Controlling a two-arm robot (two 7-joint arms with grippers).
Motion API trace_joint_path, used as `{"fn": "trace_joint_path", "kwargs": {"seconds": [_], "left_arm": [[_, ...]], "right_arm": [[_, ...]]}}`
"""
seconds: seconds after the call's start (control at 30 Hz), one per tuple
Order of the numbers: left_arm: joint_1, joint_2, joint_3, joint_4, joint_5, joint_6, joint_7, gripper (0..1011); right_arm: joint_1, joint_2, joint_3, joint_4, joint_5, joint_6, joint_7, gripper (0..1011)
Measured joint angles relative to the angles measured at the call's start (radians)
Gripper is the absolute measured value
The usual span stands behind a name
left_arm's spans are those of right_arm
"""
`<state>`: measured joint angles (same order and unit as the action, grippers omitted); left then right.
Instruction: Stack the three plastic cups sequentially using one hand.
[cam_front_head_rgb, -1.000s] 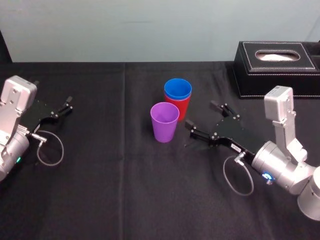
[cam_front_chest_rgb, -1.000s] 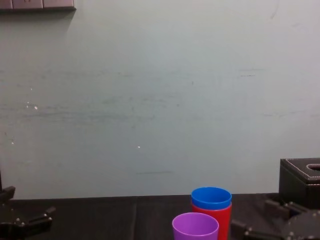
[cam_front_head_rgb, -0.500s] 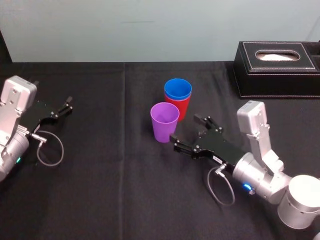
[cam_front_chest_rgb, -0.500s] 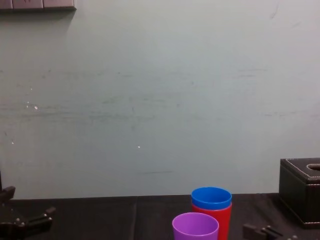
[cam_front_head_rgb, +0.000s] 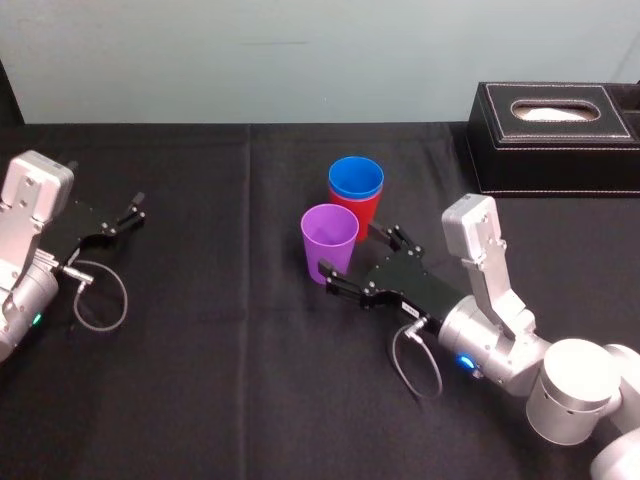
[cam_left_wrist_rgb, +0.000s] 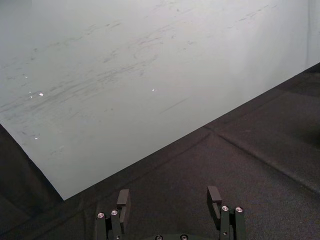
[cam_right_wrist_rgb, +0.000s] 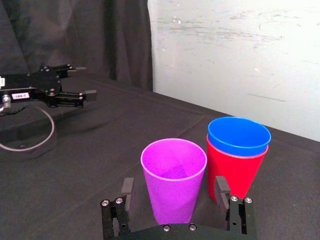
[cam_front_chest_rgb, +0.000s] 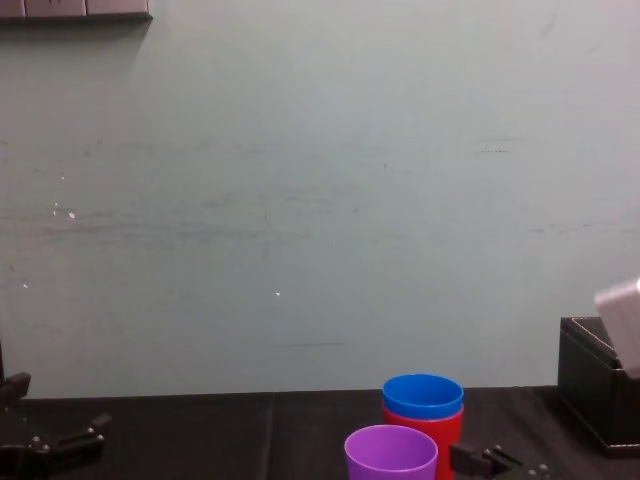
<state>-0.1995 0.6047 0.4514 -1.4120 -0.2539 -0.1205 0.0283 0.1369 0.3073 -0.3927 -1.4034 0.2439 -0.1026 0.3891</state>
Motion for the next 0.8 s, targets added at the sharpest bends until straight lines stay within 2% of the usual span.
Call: {"fn": "trace_joint_path", "kwargs": {"seconds": [0.8], "left_arm": [[0.000, 0.000, 0.000, 0.000, 0.000, 0.000, 0.000, 1005]], "right_arm": [[0.059, -0.064, -0.013, 0.068, -0.044, -0.001, -0.014, 1004]]}}
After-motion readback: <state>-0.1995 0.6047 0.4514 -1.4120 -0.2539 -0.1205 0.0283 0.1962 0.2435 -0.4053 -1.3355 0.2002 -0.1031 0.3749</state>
